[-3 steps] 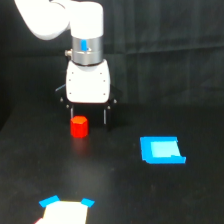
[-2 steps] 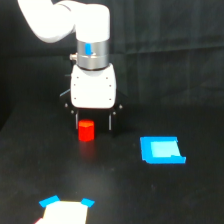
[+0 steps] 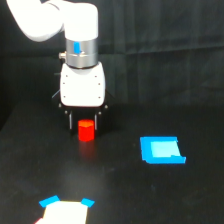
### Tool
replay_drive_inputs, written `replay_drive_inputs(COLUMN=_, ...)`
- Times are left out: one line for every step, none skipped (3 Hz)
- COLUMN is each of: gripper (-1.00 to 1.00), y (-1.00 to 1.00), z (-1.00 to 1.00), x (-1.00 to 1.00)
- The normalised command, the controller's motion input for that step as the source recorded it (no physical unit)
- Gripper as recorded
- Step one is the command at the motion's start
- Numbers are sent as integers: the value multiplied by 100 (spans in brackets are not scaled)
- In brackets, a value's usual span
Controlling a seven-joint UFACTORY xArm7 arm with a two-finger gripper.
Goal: Pick up the red object from the table
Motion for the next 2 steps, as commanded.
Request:
replay_drive_inputs(gripper=-100, y=-78, z=39, x=-3)
replay_drive_inputs(gripper=-52, y=55, z=100, x=66)
